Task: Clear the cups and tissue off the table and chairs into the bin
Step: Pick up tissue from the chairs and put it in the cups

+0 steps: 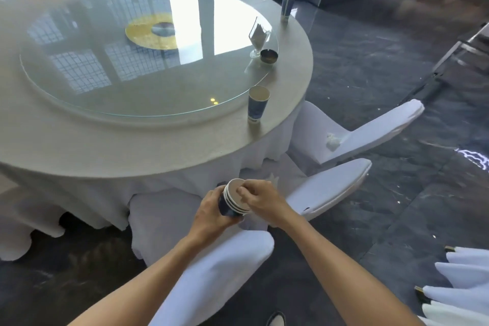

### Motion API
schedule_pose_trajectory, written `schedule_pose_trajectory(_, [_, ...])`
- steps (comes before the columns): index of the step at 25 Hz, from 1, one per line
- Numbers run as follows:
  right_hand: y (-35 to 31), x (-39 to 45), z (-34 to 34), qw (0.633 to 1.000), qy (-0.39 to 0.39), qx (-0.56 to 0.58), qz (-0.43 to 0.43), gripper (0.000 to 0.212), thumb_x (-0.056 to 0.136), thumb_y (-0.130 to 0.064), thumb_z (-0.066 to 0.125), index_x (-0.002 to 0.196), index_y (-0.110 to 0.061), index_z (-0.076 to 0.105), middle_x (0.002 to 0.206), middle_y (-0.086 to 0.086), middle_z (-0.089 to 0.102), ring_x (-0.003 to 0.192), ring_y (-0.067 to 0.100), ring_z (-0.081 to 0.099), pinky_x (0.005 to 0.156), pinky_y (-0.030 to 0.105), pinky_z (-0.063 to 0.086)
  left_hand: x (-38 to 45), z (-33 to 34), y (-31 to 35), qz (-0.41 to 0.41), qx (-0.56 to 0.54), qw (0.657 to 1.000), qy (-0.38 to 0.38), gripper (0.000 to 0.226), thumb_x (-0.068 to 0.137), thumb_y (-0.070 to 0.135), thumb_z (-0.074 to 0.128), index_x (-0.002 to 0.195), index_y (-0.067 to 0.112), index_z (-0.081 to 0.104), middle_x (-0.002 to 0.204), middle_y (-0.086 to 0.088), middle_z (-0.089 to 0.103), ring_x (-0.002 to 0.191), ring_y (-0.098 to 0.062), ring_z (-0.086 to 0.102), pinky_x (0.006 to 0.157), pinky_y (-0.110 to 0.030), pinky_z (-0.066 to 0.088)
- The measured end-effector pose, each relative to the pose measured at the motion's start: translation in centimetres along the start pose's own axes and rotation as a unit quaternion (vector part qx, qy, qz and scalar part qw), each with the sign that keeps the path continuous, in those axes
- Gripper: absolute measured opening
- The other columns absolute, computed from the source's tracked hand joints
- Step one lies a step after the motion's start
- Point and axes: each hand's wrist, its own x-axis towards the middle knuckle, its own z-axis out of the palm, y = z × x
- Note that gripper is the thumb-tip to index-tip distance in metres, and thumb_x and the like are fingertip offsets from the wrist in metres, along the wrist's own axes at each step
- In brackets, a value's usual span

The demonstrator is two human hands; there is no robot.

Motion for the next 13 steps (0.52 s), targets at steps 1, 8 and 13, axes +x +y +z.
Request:
schedule_pose_trajectory(1, [1.3,0.2,-1.4,1.000,0.007,0.009,-0.003,0.023,0.097,-0.026,0.058,0.094,-0.012,0.076,0.090,0.006,0.077,0.086,0.024,0.070,0.079,0.045,0.056,-0.1,1.3,0.7,-0.012,-0.001,1.000,0.016,0.081,0.056,0.046,0.090,0.131,0.035,0.060,0.124,0.010,0.064,0.113,-0.013,0.066,0.098,-0.041,0.056])
schedule_pose_trajectory(8, [9.9,3.7,-8.5,0.999,-0.001,-0.039,0.014,0.022,0.096,-0.022,0.061,0.114,-0.013,0.072,0.117,0.005,0.073,0.102,0.020,0.068,0.092,0.039,0.057,0.4,8.1,3.3,-0.095,-0.021,0.990,0.103,0.072,0.064,0.038,0.089,0.130,0.032,0.060,0.125,0.007,0.065,0.114,-0.016,0.066,0.097,-0.040,0.055])
schedule_pose_trajectory(13, [13.9,10.3,-9.6,0.982,-0.110,-0.145,0.055,0.048,0.094,-0.034,0.063,0.139,-0.019,0.056,0.142,0.005,0.050,0.120,0.024,0.057,0.095,0.039,0.054,5.3,11.4,1.8,-0.138,-0.030,0.981,0.129,0.076,0.062,0.040,0.090,0.132,0.037,0.059,0.125,0.011,0.068,0.114,-0.013,0.067,0.094,-0.037,0.056])
